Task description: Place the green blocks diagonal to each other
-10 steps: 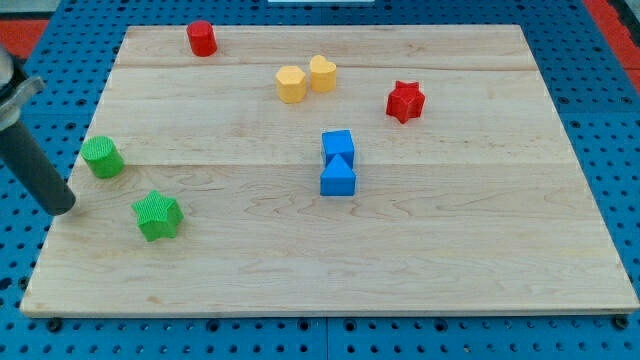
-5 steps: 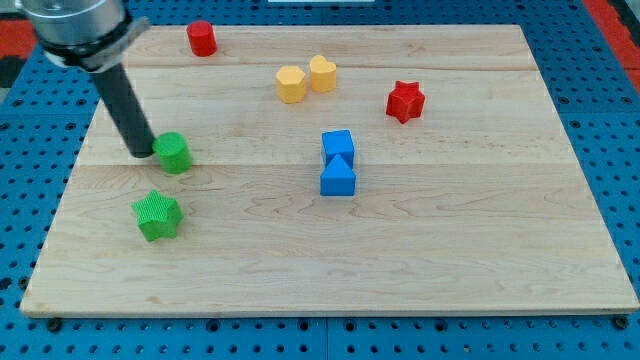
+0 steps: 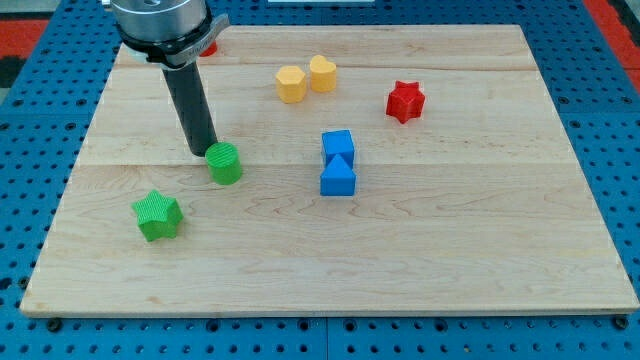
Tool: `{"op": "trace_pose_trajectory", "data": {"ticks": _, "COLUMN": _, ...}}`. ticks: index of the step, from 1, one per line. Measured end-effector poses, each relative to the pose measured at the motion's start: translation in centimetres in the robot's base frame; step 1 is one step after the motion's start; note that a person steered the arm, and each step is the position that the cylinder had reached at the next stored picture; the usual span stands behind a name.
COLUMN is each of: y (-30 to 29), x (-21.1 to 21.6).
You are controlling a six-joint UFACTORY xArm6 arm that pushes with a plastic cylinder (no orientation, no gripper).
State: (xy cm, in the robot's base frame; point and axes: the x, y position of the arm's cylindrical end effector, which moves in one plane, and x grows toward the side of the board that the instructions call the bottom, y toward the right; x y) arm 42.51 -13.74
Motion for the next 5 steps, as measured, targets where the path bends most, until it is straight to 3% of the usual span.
{"op": "trace_pose_trajectory", "data": {"ticks": 2, "y": 2.3, "x": -1.3}}
{"op": "trace_pose_trajectory", "data": {"ticks": 5, "y": 5.8, "x": 0.0}}
